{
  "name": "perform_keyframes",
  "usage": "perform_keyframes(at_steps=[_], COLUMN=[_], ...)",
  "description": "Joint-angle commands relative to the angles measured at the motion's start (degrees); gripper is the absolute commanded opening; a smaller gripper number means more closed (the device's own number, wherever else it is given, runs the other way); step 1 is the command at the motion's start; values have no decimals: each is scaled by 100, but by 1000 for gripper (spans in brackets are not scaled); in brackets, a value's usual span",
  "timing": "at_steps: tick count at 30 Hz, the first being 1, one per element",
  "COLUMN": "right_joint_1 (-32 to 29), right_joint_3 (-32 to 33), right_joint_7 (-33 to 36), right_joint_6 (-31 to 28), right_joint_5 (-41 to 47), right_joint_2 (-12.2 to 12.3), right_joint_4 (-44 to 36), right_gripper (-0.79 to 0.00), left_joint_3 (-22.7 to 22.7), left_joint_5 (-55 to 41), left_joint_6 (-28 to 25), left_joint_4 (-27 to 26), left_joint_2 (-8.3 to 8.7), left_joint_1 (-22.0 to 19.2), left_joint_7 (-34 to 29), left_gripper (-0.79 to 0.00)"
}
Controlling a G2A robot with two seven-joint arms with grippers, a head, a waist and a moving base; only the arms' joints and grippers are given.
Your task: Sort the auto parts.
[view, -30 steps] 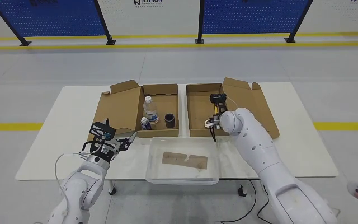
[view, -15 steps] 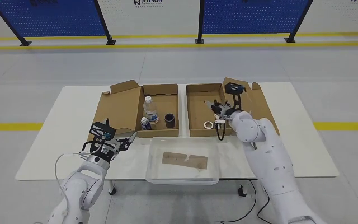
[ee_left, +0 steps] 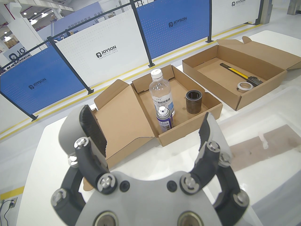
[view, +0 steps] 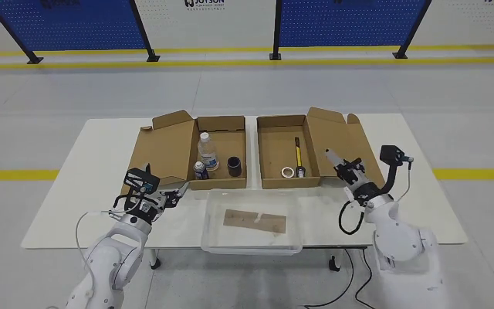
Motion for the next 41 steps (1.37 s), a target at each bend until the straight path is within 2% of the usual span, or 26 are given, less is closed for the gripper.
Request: perform_keyframes(at_steps=[1,6,41], right_joint_1=[-290,-796,-796], right_joint_3=[162,480,480], right_joint_7=[45,63,63], right_joint_6=[-23,-83,-83], right_joint_5=[-9,97,97], right_joint_2=[20,52,52], right_joint_4=[-282,-671,-671], right_gripper=[0,0,-1], left_joint_3=[0,0,0], left_joint_5=[0,0,0], left_joint_6=[0,0,0], left_joint_4=[0,0,0], left_joint_2=[0,0,0], left_joint_1=[0,0,0], left_joint_7=[0,0,0], left_gripper=[0,0,0])
